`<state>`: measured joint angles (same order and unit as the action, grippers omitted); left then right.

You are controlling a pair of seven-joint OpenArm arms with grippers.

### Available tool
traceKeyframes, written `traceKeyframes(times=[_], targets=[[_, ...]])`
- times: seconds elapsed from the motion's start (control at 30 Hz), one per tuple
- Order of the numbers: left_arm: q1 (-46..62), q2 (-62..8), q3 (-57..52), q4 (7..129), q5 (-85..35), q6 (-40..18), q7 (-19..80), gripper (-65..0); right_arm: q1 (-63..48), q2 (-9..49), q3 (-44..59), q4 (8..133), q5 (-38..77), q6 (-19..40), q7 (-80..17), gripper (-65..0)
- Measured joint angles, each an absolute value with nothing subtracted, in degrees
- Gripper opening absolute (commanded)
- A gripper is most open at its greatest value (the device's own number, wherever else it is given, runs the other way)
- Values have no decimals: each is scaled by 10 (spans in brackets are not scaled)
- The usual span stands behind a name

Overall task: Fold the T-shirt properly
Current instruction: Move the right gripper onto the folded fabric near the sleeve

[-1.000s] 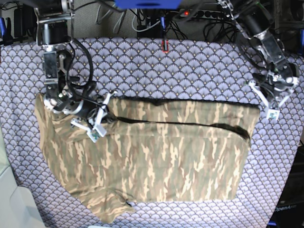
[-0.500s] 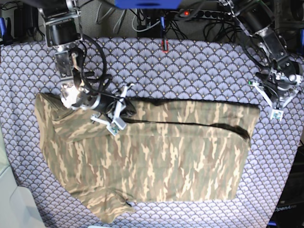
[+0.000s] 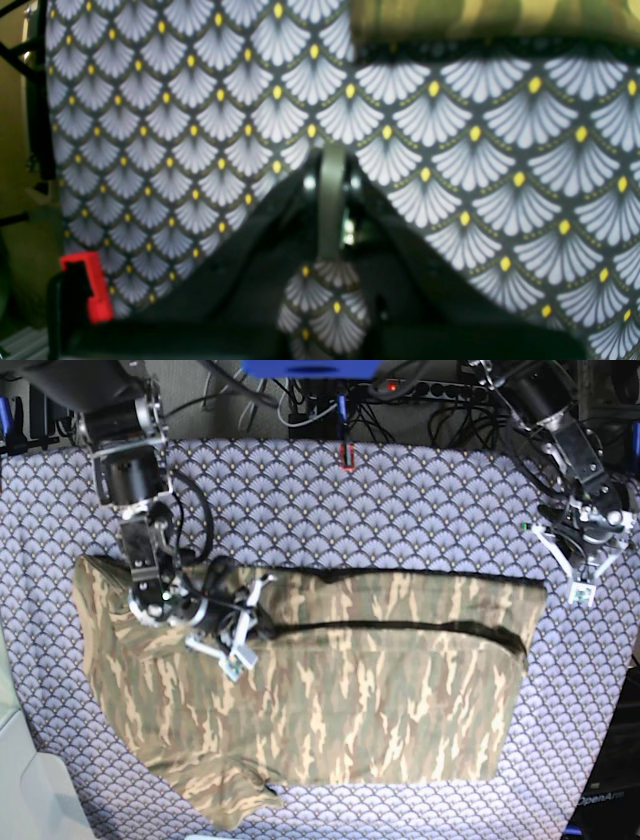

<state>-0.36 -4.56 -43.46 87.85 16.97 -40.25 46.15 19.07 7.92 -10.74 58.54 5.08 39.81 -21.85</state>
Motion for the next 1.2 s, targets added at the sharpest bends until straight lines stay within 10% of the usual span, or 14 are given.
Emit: traceKeyframes(times=[0.33,0.67,1.2], targets=[[33,-45,-435,934,169,-403,456,-650,267,48,-75,594,-12,359,-186,-647],[33,-42,-435,928,169,-403,459,-650,103,53,-116,791,-11,401,-250,-647],[33,-41,-435,930,169,-403,460,-650,148,55,-145,611,-51,400,-146,-647]])
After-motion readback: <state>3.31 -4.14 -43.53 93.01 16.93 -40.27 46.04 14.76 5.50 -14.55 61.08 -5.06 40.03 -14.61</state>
